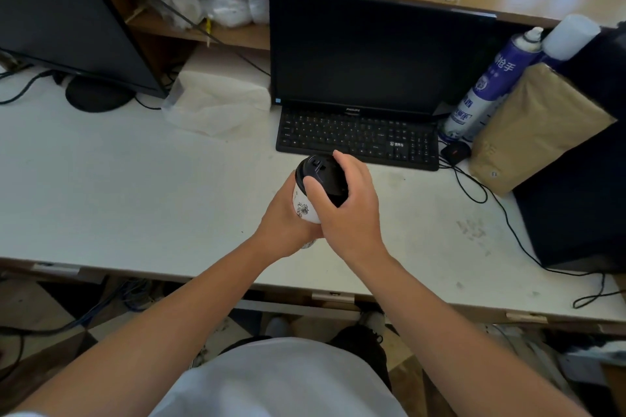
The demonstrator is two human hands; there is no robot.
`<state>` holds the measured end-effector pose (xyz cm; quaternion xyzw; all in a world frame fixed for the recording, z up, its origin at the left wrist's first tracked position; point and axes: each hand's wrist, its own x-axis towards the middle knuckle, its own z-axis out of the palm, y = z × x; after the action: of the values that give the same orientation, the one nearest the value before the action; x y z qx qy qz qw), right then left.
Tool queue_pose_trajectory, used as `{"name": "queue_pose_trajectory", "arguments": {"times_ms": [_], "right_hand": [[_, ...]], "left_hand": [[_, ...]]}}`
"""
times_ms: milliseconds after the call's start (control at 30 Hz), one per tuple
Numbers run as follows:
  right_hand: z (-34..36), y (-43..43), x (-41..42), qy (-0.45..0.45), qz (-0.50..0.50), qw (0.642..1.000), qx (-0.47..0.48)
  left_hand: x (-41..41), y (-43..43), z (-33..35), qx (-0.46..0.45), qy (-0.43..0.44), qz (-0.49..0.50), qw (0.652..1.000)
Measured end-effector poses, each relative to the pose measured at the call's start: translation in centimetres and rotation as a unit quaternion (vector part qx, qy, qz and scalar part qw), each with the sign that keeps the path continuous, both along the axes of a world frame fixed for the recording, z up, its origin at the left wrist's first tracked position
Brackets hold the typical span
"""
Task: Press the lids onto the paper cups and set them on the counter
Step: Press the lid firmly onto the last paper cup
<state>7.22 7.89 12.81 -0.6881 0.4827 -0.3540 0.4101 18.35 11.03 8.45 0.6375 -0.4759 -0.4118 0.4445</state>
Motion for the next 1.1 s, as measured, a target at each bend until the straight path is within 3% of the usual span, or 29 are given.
{"name": "queue_pose_trajectory", "arguments": {"times_ms": [333, 467, 567, 633, 733, 800, 1100], "right_hand": [[-0.1, -0.3, 3.7, 0.003, -0.090, 0.995, 0.031], [0.7, -0.7, 3.7, -0.005, -0.076, 0.994, 0.079], [1.2, -1.6, 2.4, -0.048, -0.021, 0.993, 0.107], [1.2, -2.3, 1.9, -0.108, 0.015, 0.978, 0.175], [0.8, -3.4, 2.0, -0.265, -0.007, 0.903, 0.338], [0.5, -3.6, 2.2, -0.300, -0.046, 0.876, 0.376], [-1.3, -2.9, 2.5, -0.326, -0.100, 0.874, 0.347]], "left_hand": [[-1.0, -0.5, -0.4, -0.014, -0.065, 0.142, 0.988], [-0.1, -0.8, 0.0, 0.002, -0.056, 0.122, 0.991], [1.4, -1.4, 0.1, 0.003, -0.003, 0.099, 0.995], [2.5, -1.8, -0.6, -0.005, 0.020, 0.079, 0.997], [3.0, -2.1, -1.1, -0.010, 0.005, 0.064, 0.998], [2.9, -2.2, -1.4, -0.015, 0.014, 0.060, 0.998], [2.3, -2.1, -2.5, 0.017, 0.051, 0.063, 0.997]]}}
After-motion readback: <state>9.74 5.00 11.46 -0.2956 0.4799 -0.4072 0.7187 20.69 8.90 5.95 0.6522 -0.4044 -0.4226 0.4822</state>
